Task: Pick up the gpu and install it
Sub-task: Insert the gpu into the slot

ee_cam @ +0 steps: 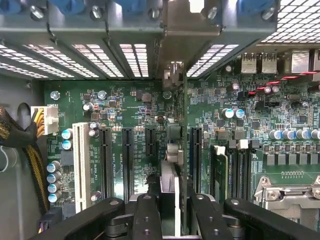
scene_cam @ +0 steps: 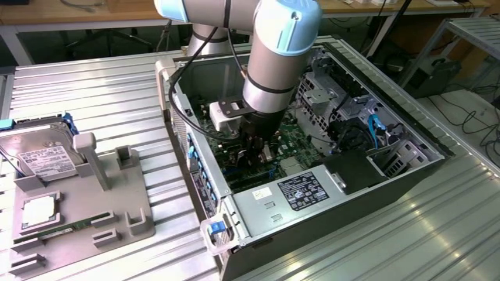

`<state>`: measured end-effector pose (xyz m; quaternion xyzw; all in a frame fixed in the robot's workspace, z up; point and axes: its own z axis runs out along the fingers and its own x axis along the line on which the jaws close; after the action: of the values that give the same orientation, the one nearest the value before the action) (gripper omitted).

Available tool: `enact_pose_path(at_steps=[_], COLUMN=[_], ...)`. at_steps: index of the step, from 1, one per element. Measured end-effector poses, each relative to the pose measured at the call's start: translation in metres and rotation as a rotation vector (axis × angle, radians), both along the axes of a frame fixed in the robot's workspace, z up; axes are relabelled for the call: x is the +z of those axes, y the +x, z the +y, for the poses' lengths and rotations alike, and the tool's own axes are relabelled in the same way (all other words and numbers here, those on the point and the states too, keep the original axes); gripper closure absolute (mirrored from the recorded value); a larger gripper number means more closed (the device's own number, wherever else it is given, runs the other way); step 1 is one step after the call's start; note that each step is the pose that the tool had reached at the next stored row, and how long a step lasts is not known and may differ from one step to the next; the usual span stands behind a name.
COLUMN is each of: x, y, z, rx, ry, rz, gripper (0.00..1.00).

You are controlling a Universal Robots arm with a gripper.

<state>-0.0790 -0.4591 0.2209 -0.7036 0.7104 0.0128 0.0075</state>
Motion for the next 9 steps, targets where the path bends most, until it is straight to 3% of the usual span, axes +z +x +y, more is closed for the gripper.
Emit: enact_pose_path(at_steps=[1, 2, 4, 6, 9], x=[0.0004, 0.0007, 0.0047, 0.0152, 0.0286], y=[0.000, 0.000, 0.000, 0.000, 0.000], z=[-0.0002, -0.0003, -0.0004, -0.0002, -0.0002], rx=[0.000, 0.000, 0.000, 0.000, 0.000], ry=[-0.0016, -0.0022, -0.0035, -0.0046, -0.0046], rz=[0.0009, 0.0011, 0.0015, -0.0033, -0.0054], gripper=[0.71, 0.65, 0.65, 0.65, 0.65])
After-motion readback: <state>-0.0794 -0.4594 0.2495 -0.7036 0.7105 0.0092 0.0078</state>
